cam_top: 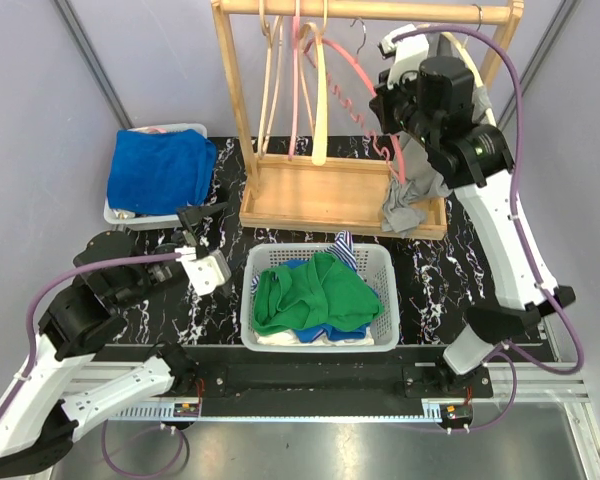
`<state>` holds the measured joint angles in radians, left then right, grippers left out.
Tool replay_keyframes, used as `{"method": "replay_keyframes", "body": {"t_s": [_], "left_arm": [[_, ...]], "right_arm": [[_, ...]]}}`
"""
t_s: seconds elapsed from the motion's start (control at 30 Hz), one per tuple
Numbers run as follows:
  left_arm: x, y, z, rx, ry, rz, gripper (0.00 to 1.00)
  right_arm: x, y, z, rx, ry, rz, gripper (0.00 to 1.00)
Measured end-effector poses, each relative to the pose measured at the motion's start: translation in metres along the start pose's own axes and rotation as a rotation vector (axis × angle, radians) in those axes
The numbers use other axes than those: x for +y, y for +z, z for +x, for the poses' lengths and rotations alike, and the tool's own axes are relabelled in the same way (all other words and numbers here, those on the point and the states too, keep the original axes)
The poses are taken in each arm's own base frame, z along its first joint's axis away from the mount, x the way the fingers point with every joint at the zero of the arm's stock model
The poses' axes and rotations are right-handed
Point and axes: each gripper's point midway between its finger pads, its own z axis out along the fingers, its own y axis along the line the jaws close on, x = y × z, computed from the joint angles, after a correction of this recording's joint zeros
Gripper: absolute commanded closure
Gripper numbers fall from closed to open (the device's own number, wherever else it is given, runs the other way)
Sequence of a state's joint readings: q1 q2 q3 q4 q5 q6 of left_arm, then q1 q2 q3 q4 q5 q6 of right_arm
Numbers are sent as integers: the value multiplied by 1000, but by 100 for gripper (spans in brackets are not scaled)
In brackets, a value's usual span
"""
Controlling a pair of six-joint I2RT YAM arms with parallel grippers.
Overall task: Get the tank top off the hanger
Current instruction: Place the hanger at the clothesline.
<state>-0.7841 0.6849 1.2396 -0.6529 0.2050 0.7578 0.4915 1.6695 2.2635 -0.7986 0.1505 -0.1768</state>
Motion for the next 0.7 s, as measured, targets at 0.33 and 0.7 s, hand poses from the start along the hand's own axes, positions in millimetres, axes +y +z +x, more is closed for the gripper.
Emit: {"method": "replay_keyframes", "body": {"t_s": [0.33,0.7], "left_arm": [[-4,4,7,14,15,12,1],[-13,8,20,36,8,28,1]], "right_arm": [[-2,-42,-26,-134,34,-24,100],[-7,5,-38,-139,9,26,100]]}}
